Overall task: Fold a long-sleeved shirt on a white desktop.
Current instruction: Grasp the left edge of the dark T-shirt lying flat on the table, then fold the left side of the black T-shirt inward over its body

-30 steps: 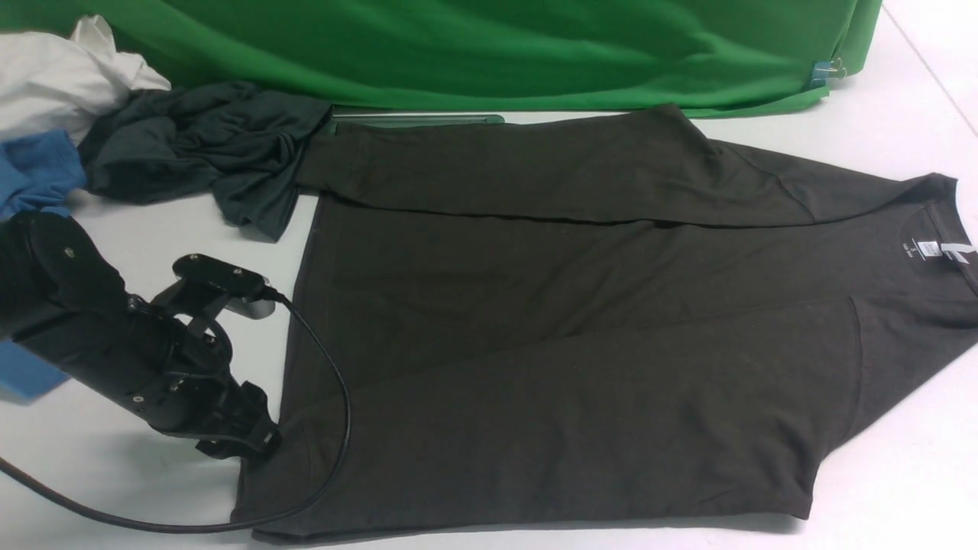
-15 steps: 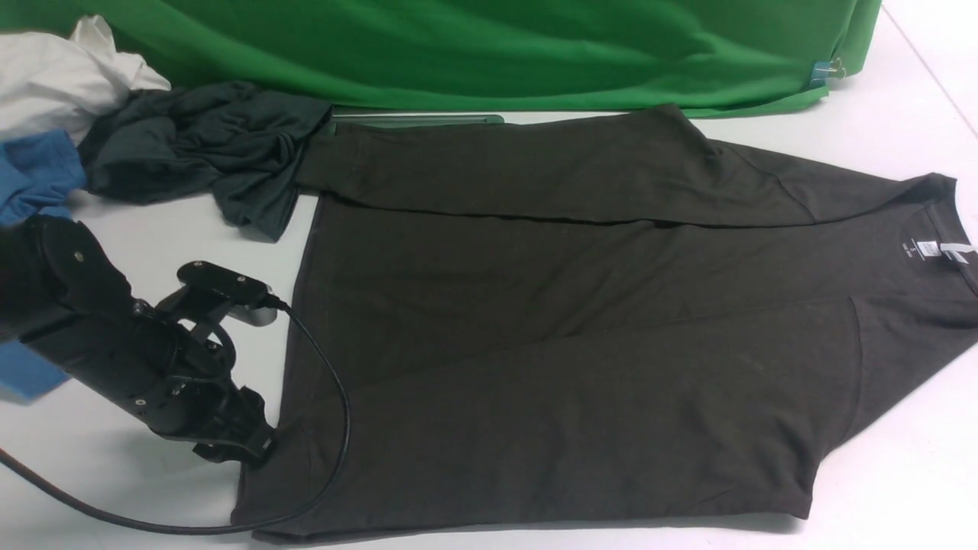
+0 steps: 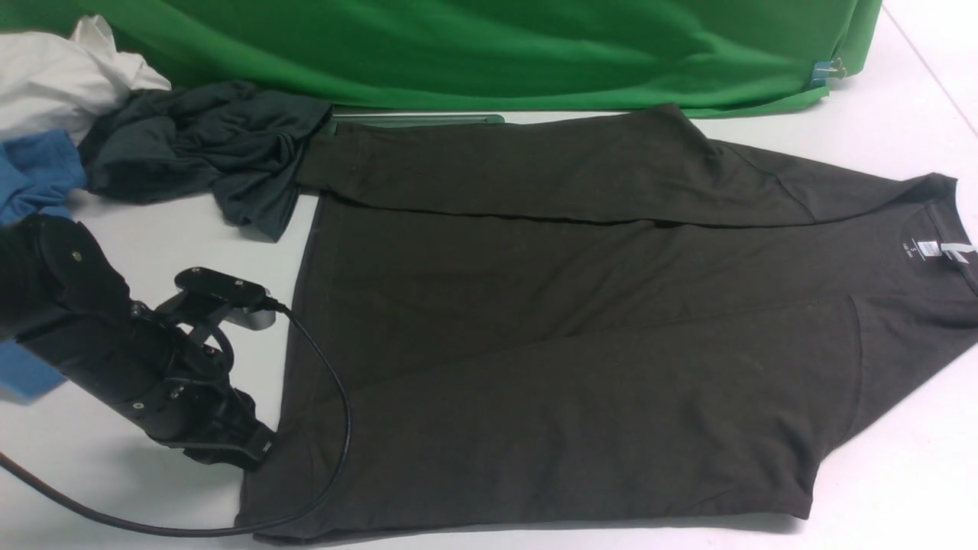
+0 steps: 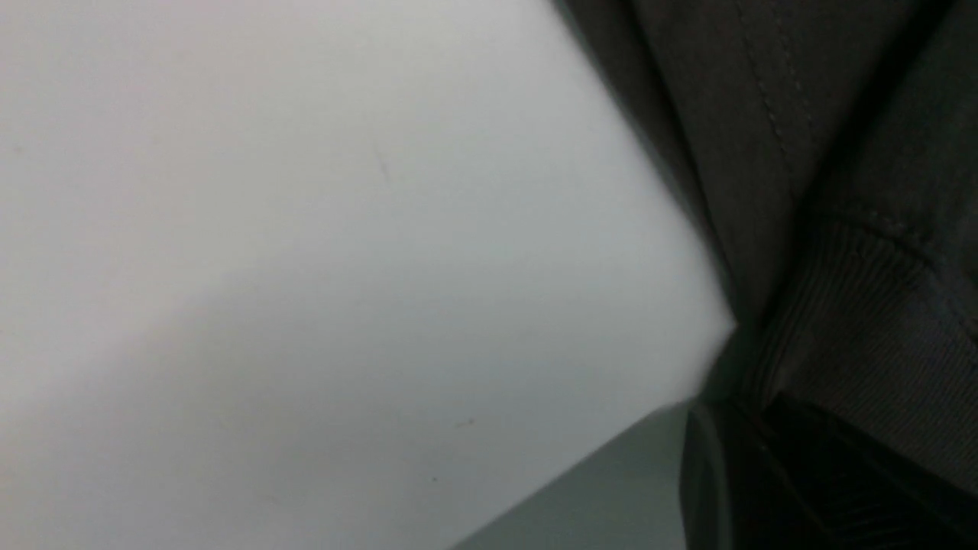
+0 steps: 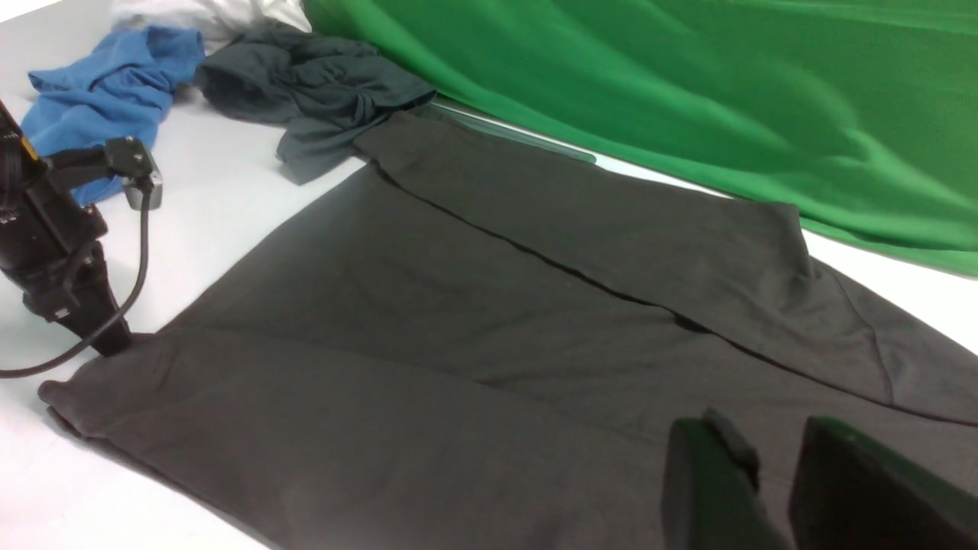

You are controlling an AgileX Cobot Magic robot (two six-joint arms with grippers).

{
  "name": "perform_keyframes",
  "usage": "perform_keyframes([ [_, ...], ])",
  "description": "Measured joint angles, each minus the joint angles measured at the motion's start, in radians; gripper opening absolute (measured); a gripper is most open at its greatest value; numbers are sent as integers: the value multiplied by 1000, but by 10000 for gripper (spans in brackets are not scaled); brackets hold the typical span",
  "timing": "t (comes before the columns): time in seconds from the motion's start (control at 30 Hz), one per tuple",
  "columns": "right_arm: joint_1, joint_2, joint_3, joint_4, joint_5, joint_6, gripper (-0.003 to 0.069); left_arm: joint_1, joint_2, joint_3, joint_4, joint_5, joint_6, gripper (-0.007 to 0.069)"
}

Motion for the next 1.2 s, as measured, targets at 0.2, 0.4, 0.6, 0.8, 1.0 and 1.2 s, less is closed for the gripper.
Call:
perform_keyframes([
  [0.2, 0, 0, 0, 0, 0, 0, 167, 0, -31, 0, 4, 15, -10, 28],
  [0.4, 0, 0, 0, 0, -1, 0, 167, -1, -143, -29, -2, 42, -15, 28],
  [0.6, 0, 0, 0, 0, -3, 1, 167, -46, -197, -115, -4, 57, -17, 28],
  [0.8, 0, 11, 0, 0, -37, 31, 167, -71, -186, -246, 35, 68, -63, 28],
  [1.0, 0, 219, -16, 0, -32, 26, 167, -71, -152, -358, 60, 175, -100, 28],
  [1.2, 0, 569, -116, -1, 42, -167, 255, -71, -147, -371, 67, 286, -106, 28],
])
